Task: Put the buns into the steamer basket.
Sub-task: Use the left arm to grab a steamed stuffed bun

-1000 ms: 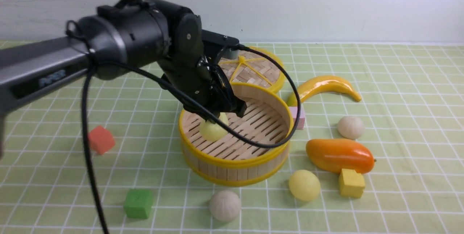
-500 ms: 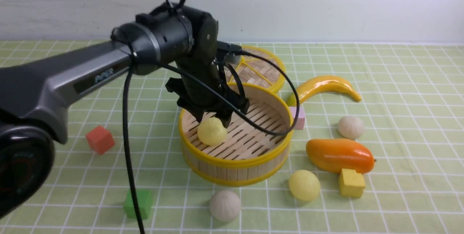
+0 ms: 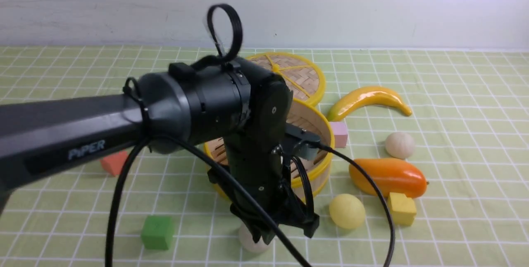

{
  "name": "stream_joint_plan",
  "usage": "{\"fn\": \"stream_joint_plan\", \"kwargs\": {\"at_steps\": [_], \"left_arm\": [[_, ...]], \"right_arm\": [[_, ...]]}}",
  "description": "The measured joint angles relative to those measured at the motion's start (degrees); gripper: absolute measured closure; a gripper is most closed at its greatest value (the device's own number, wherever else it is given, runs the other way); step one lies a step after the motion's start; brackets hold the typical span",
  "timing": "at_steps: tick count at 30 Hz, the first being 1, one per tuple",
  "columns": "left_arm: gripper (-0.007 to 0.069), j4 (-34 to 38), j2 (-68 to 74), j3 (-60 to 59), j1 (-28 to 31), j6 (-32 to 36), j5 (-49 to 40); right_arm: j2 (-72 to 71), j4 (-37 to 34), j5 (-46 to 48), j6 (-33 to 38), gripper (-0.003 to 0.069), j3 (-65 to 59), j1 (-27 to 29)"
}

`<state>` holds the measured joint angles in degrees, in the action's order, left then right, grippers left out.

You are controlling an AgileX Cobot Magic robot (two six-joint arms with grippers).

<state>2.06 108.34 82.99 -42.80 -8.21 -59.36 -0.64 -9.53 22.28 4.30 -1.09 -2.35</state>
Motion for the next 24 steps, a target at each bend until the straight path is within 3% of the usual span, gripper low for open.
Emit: {"fn": "stream_joint_plan", "kwargs": {"at_steps": [10,20,24], "left_arm": [[0.0298,-7.5,1.7,-0.1,0.2,-3.7,3.8],[0.0284,-8.8,4.7,-0.1,0.2,-4.5,7.9],[0.0344,-8.6,5.7,-0.1,0.2,-4.7,6.3]], "right_arm": [[0.0,0.0,0.0,0.0,0.0418,0.0,0.0],[0.0,0.0,0.0,0.0,0.0418,0.0,0.0],[0.0,0.0,0.0,0.0,0.0418,0.0,0.0]]}}
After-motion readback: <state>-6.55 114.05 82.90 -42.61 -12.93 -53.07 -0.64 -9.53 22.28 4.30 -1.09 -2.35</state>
